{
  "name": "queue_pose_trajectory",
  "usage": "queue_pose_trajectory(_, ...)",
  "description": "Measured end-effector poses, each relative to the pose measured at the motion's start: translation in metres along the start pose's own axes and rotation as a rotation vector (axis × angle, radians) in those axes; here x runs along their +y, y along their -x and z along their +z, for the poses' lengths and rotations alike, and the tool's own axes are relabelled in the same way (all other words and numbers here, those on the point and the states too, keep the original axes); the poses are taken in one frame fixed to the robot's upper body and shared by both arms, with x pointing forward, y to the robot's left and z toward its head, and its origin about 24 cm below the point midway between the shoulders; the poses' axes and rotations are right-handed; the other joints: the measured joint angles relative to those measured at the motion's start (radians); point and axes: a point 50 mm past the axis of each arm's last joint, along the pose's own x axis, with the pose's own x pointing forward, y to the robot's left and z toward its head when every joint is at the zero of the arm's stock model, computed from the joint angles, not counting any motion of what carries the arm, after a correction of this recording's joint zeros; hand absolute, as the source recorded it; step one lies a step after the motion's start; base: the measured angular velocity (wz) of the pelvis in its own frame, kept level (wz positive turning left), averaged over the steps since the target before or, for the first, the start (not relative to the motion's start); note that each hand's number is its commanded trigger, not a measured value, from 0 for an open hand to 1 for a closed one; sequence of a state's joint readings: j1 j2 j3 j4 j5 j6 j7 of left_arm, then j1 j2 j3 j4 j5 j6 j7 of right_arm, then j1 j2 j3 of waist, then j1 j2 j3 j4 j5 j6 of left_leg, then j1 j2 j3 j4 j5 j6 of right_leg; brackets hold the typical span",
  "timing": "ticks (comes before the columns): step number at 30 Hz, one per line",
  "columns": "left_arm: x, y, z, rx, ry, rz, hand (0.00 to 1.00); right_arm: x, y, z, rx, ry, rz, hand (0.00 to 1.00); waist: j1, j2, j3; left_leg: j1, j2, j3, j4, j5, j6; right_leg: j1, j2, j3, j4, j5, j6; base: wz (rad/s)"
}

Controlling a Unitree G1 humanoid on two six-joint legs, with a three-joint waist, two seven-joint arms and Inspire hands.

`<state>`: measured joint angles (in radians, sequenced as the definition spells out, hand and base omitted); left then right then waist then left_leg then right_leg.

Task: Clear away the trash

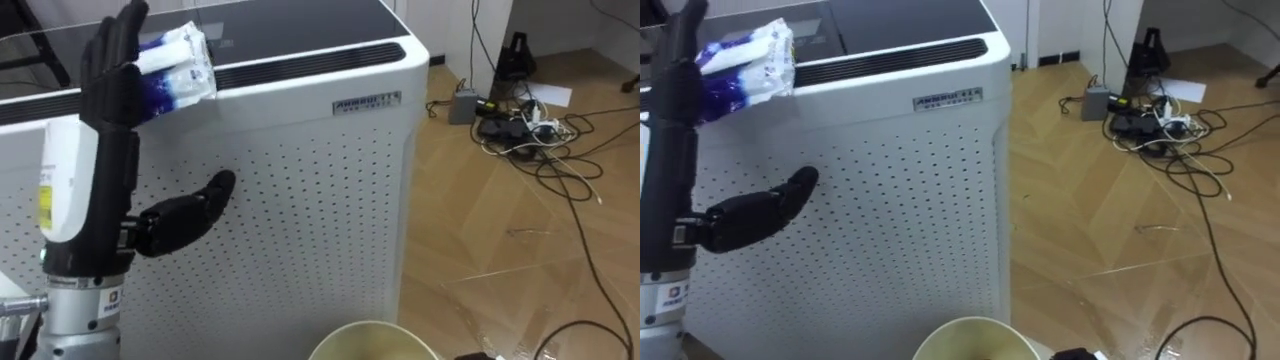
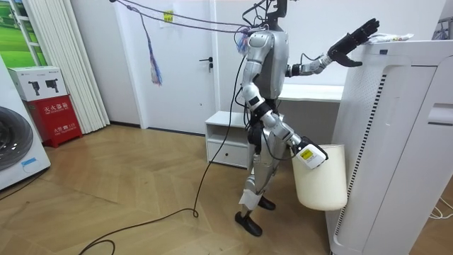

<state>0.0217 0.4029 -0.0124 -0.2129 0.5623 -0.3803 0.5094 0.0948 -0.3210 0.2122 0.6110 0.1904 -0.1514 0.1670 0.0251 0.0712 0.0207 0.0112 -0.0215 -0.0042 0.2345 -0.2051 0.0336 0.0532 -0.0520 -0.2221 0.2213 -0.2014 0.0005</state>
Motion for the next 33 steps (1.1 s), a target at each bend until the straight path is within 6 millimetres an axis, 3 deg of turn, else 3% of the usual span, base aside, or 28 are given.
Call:
queue_pose_trajectory(6, 0.001, -0.001, -0.002, 0.006, -0.017, -0.009, 0.00, -0.001, 0.000, 0.001, -0.003, 0.002, -0.003, 1.00, -0.006, -0.010, 0.0038, 0.000, -0.001, 0.002, 0.000, 0.001, 0.001, 0.000, 0.000, 0.002, 0.000, 0.000, 0.000, 0.00)
queue_pose_trajectory(18, 0.000, -0.006, -0.003, 0.002, -0.027, -0.032, 0.00, 0.000, 0.000, 0.001, -0.002, 0.006, 0.014, 1.00, 0.003, -0.011, 0.0026, 0.001, -0.001, 0.003, 0.001, 0.001, 0.001, 0.001, 0.000, 0.001, 0.000, 0.000, 0.000, 0.00)
queue_pose_trajectory(33, 0.001, -0.010, -0.014, 0.028, -0.122, -0.187, 0.00, -0.011, 0.002, 0.007, 0.005, 0.112, 0.017, 1.00, 0.006, 0.009, -0.0088, 0.016, -0.001, 0.010, -0.002, 0.003, 0.002, 0.015, -0.001, 0.001, 0.001, 0.000, 0.000, 0.00)
